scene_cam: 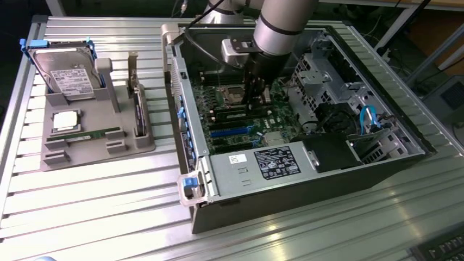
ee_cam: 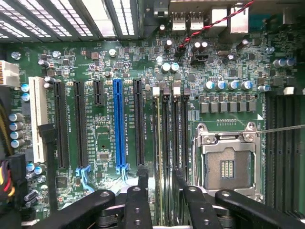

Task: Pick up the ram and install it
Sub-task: 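Insert the ram into the slot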

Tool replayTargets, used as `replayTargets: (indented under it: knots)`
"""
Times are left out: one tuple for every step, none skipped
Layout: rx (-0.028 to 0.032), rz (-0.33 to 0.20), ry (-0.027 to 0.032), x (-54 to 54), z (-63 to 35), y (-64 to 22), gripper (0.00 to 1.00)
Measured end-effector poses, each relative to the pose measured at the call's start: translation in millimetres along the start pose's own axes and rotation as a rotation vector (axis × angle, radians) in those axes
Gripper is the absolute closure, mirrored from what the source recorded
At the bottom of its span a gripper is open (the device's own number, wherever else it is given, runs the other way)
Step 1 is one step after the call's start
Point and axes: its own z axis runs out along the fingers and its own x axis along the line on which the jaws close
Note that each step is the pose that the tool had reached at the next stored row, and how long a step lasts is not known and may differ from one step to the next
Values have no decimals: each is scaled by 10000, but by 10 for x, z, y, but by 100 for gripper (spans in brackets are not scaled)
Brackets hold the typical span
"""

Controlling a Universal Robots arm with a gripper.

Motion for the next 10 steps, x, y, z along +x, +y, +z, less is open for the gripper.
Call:
replayTargets:
  knots:
    - [1, 0, -2, -2, -60, 1, 67]
    - [0, 0, 0, -3, -111, 2, 67]
    - [0, 0, -2, -5, -137, 2, 67]
    - [0, 0, 0, -5, -159, 3, 67]
    - [0, 0, 0, -6, -186, 3, 67]
    - [0, 0, -1, -7, -210, 4, 67]
    - [0, 0, -1, -8, -241, 4, 67]
    - [0, 0, -1, -8, -266, 4, 67]
    - [-1, 0, 0, -9, -283, 5, 67]
    - [-4, 0, -1, -9, -299, 5, 67]
